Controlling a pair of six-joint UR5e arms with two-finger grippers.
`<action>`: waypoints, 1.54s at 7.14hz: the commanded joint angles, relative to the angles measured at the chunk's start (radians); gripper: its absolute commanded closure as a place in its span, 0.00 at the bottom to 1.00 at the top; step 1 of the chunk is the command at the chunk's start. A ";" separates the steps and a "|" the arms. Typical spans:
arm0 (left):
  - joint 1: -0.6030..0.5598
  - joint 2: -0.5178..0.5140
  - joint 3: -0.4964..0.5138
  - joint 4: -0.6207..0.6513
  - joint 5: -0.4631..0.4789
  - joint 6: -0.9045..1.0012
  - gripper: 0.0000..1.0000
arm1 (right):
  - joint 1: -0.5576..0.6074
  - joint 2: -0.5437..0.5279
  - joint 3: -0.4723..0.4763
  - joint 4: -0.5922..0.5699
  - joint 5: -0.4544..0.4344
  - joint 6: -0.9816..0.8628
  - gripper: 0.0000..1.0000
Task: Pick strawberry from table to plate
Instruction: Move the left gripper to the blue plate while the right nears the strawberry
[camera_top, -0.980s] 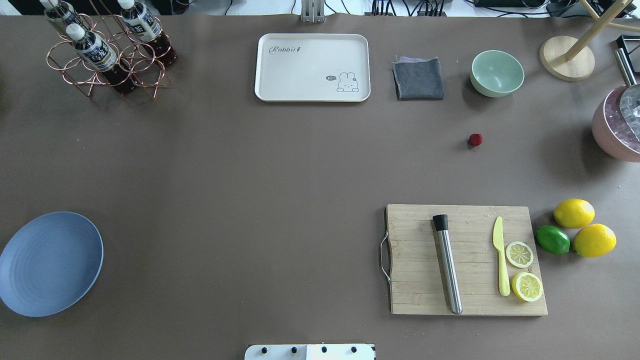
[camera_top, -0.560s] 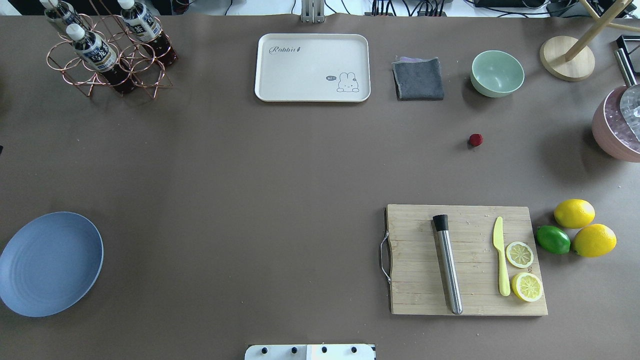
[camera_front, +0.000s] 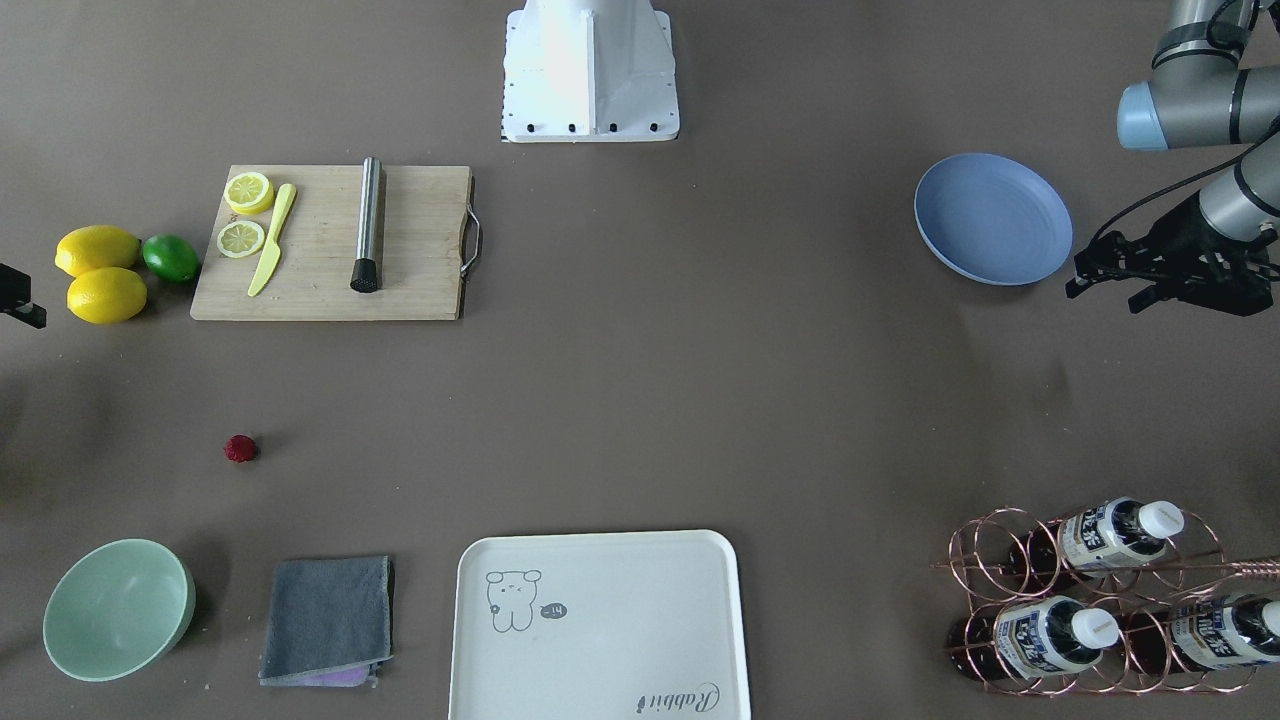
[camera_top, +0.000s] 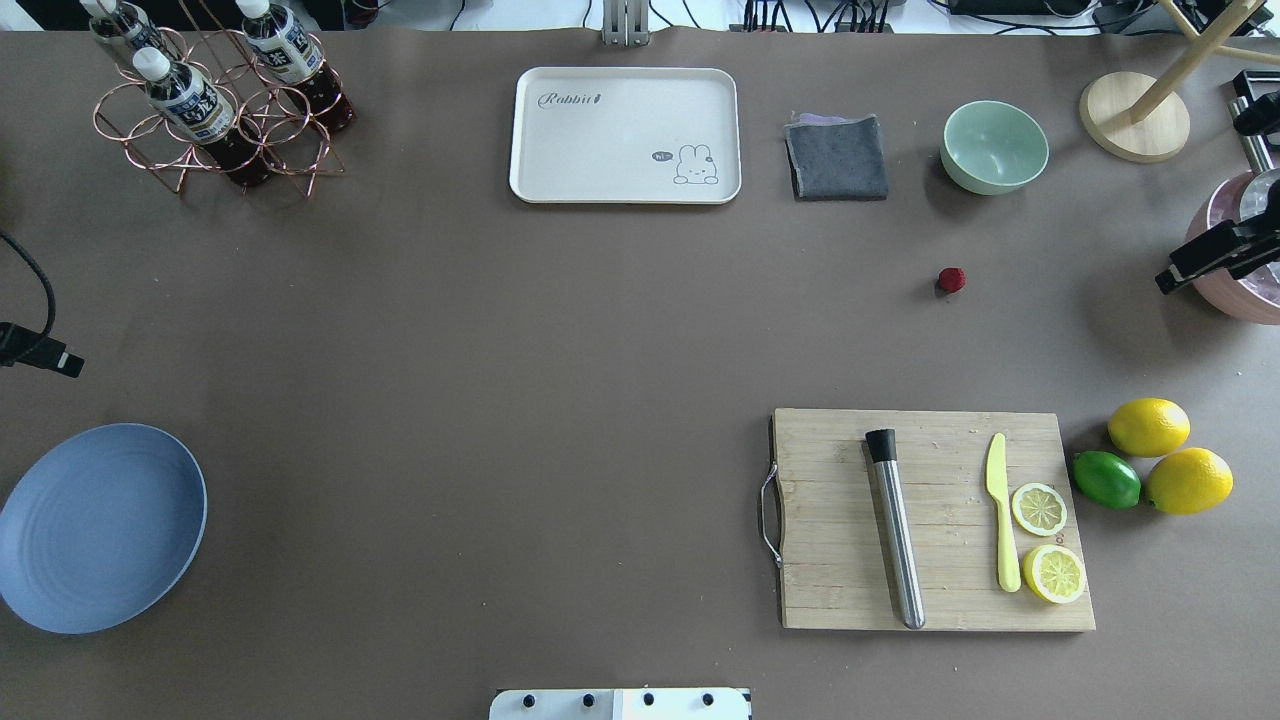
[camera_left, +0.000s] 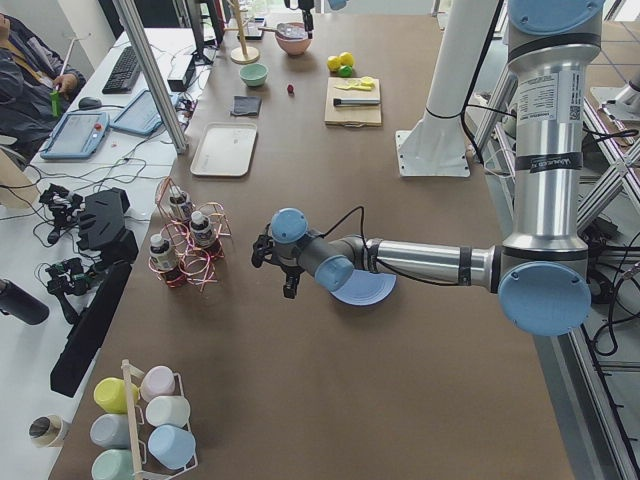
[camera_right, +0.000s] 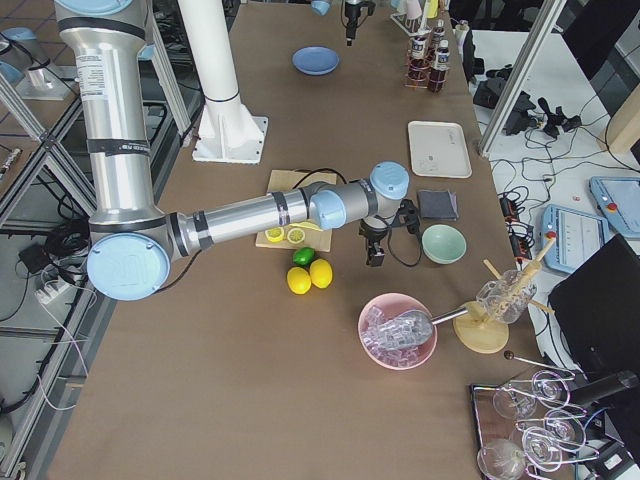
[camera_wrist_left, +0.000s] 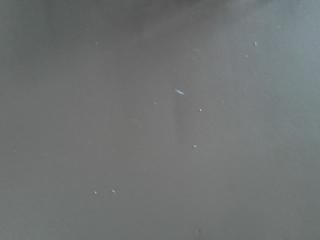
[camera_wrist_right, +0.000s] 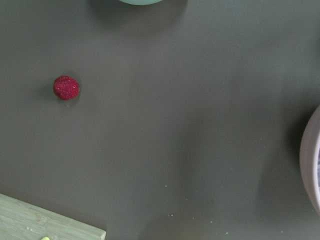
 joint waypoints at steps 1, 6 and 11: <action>0.045 0.049 0.111 -0.223 0.003 -0.002 0.09 | -0.042 0.040 -0.005 0.005 -0.009 0.032 0.00; 0.073 0.090 0.103 -0.373 -0.020 0.004 0.24 | -0.044 0.029 0.006 0.005 -0.006 0.032 0.00; 0.129 0.136 0.078 -0.381 0.017 0.030 0.33 | -0.044 0.026 0.006 0.005 0.002 0.032 0.00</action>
